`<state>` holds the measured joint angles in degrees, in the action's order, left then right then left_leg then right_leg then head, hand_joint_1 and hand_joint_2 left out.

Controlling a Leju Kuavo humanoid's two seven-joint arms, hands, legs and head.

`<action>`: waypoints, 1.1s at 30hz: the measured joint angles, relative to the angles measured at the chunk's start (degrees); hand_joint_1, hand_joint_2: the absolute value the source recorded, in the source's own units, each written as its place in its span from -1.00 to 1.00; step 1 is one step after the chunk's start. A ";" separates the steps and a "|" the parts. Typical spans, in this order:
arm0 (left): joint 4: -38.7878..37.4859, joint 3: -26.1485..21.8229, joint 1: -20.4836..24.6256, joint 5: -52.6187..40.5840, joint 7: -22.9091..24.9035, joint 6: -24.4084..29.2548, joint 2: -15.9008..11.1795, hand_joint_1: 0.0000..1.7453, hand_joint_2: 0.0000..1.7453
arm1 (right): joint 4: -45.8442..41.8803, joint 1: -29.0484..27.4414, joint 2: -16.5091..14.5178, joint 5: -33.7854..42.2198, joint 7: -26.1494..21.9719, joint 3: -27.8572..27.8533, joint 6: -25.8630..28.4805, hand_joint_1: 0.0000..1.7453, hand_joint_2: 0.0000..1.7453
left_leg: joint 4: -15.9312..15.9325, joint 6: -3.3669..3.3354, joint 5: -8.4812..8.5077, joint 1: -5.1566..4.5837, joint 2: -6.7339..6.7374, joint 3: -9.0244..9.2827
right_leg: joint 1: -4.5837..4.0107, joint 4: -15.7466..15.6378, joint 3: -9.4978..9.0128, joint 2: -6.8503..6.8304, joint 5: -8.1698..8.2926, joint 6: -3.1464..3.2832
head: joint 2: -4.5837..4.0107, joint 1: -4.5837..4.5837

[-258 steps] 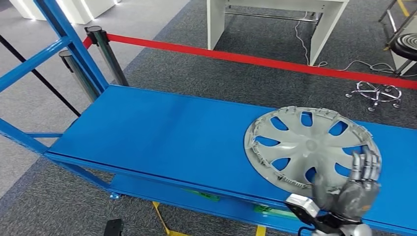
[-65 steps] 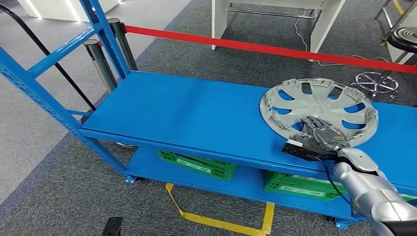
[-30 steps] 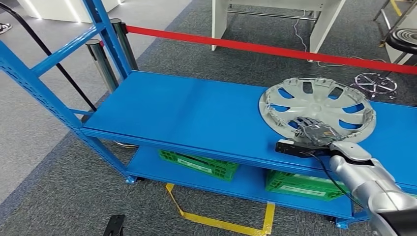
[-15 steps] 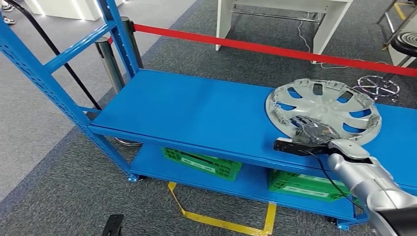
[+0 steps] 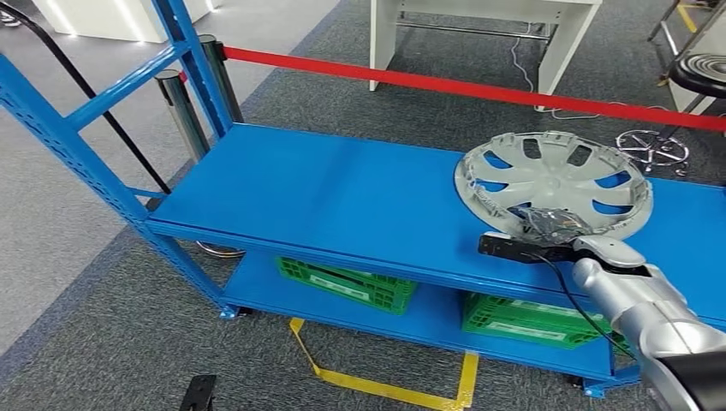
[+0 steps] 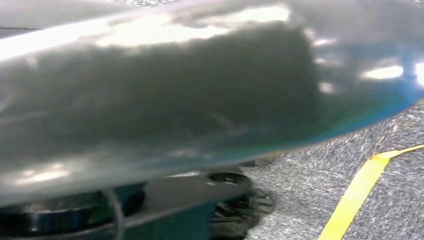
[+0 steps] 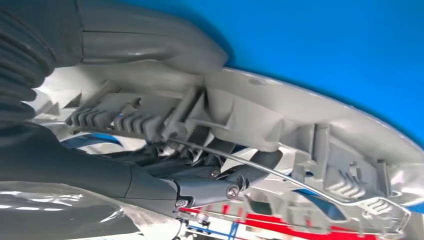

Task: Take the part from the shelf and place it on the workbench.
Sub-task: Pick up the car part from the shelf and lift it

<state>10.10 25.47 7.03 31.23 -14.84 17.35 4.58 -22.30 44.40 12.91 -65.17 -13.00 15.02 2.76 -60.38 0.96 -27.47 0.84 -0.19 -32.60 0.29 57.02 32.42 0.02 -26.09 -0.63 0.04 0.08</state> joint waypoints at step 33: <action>-0.07 0.17 -0.08 1.19 -0.85 1.13 -0.05 -1.00 -1.00 | -0.71 -1.95 0.64 0.65 -3.21 1.22 10.23 1.00 1.00 | 2.16 -0.36 0.51 0.21 -0.14 0.39 | -0.02 -0.33 -0.40 0.27 -0.19 -0.88 | 0.00 -0.14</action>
<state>10.03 25.64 6.95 32.42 -15.69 18.47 4.54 -23.01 42.45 13.55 -64.52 -16.22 16.24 12.99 -58.21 0.60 -26.96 1.05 -0.33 -32.21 0.28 56.69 32.02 0.29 -26.28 -1.51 0.04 -0.05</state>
